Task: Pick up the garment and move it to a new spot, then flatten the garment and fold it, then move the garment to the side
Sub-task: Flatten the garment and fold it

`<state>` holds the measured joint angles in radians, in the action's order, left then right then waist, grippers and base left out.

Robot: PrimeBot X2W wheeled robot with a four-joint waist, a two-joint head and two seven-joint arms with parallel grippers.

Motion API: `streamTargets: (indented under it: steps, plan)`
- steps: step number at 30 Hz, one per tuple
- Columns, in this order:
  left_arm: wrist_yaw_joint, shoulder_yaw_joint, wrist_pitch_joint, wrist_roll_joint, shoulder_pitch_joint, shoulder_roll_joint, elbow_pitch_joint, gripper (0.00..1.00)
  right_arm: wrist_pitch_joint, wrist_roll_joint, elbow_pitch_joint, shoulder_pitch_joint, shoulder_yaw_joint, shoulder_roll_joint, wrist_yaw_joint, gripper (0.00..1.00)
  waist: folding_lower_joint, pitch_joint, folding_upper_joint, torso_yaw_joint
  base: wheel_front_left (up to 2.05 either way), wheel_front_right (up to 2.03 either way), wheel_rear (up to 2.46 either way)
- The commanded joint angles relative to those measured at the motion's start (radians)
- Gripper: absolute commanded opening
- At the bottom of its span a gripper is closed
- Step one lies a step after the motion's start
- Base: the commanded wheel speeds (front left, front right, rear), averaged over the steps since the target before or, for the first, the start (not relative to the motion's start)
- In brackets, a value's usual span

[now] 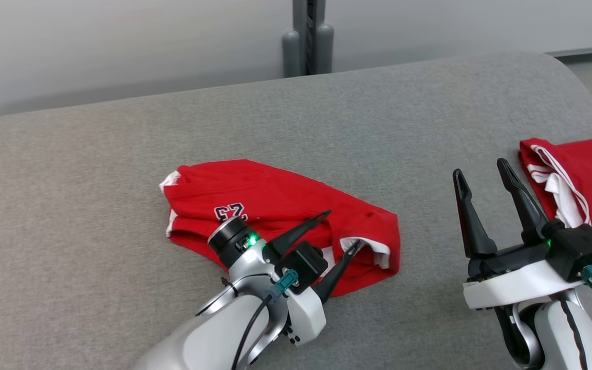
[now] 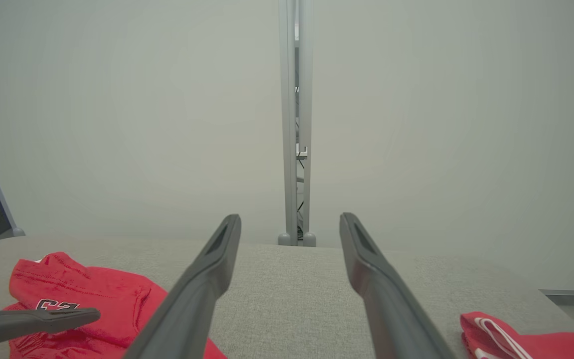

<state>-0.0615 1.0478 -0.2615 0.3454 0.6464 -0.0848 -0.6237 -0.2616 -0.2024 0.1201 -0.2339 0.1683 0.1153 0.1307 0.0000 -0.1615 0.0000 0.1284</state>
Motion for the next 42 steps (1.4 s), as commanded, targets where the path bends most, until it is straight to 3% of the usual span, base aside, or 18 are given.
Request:
streamTargets:
  steps: [1, 8, 12, 13, 17, 21, 26, 35, 41, 42]
  plan:
    - [0.010, -0.016, -0.003, 0.010, -0.024, -0.015, 0.023, 1.00, -0.006, 0.005, 0.002, 0.017, -0.005, 0.008, 0.000, 1.00, 0.0000, 0.023, 0.0000, -0.031, 0.00, 0.00, 0.00]
    - [-0.050, -0.132, -0.003, 0.035, -0.108, -0.116, 0.149, 1.00, -0.006, 0.010, -0.005, 0.037, -0.010, 0.010, 0.000, 1.00, 0.0000, 0.047, 0.0000, -0.081, 0.00, 0.00, 0.00]
    - [-0.097, -0.250, -0.003, 0.070, -0.176, -0.165, 0.256, 1.00, -0.006, 0.010, -0.007, 0.042, -0.003, 0.013, 0.000, 1.00, 0.0000, 0.060, 0.0000, -0.101, 0.00, 0.00, 0.00]
    - [-0.097, -0.250, -0.003, 0.070, -0.176, -0.165, 0.256, 1.00, -0.006, 0.010, -0.007, 0.042, -0.003, 0.013, 0.000, 1.00, 0.0000, 0.060, 0.0000, -0.101, 0.00, 0.00, 0.00]
    - [-0.152, -0.405, -0.003, 0.086, -0.266, -0.188, 0.386, 1.00, -0.006, 0.010, -0.008, 0.059, -0.001, 0.023, 0.000, 1.00, 0.0000, 0.071, 0.0000, -0.119, 0.00, 0.00, 0.00]
    - [-0.186, -0.567, -0.003, 0.085, -0.382, -0.153, 0.503, 1.00, -0.006, 0.011, -0.006, 0.063, 0.009, 0.032, 0.000, 1.00, 0.0000, 0.080, 0.0000, -0.129, 0.00, 0.00, 0.00]
    - [-0.153, -0.685, -0.003, 0.019, -0.513, -0.096, 0.570, 1.00, -0.006, 0.009, 0.000, 0.076, 0.016, 0.038, 0.000, 1.00, 0.0000, 0.085, 0.0000, -0.142, 0.00, 0.00, 0.00]
    - [-0.057, -0.764, -0.003, -0.075, -0.567, -0.017, 0.537, 1.00, -0.006, 0.006, 0.005, 0.055, 0.038, 0.052, 0.000, 1.00, 0.0000, 0.073, 0.0000, -0.167, 0.00, 0.00, 0.00]
    - [-0.009, -0.782, -0.003, -0.119, -0.550, 0.016, 0.500, 1.00, 0.009, -0.009, 0.088, -0.038, 0.179, 0.117, 0.000, 1.00, 0.0000, 0.040, 0.0000, -0.219, 0.00, 0.00, 0.00]
    - [0.002, -0.776, -0.003, -0.127, -0.548, 0.021, 0.492, 1.00, 0.033, -0.026, 0.120, -0.087, 0.249, 0.146, 0.000, 1.00, 0.0000, 0.029, 0.0000, -0.242, 0.00, 0.00, 0.00]
